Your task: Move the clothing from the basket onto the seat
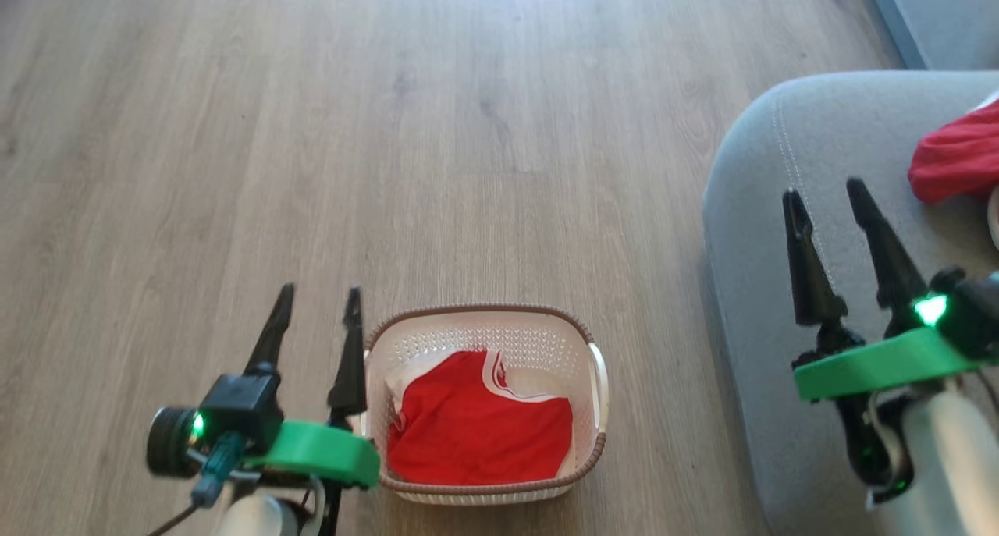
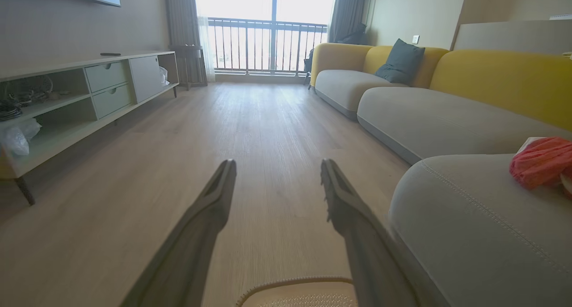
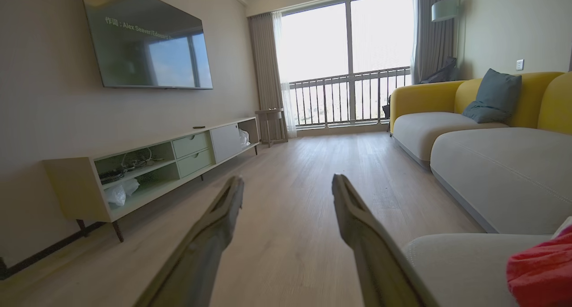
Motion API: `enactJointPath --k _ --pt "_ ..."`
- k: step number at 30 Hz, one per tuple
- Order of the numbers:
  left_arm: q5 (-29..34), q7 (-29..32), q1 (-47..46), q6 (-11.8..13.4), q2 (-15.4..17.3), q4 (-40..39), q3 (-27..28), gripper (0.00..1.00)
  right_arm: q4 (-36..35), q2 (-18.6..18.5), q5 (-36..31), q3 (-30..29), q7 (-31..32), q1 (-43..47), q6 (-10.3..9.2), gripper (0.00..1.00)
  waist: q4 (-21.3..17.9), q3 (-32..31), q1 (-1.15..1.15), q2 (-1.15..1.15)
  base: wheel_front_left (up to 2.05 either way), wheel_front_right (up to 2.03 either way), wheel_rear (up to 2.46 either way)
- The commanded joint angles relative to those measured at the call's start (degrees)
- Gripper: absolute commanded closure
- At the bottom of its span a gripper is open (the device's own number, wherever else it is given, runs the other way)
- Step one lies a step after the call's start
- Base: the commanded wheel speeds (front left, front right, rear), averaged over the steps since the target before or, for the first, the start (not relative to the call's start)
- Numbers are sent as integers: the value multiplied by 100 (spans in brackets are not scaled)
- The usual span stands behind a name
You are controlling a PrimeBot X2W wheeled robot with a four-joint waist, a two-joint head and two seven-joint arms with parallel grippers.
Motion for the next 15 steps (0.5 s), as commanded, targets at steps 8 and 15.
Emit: enactJointPath --k 8,15 --pt "219 -28 201 147 -24 14 309 0 2 533 -790 -92 -37 692 -1 0 138 -125 1 0 0 0 0" --pt "261 -28 337 186 -24 181 188 0 54 653 -1059 -49 -37 873 -1 0 137 -86 1 0 0 0 0"
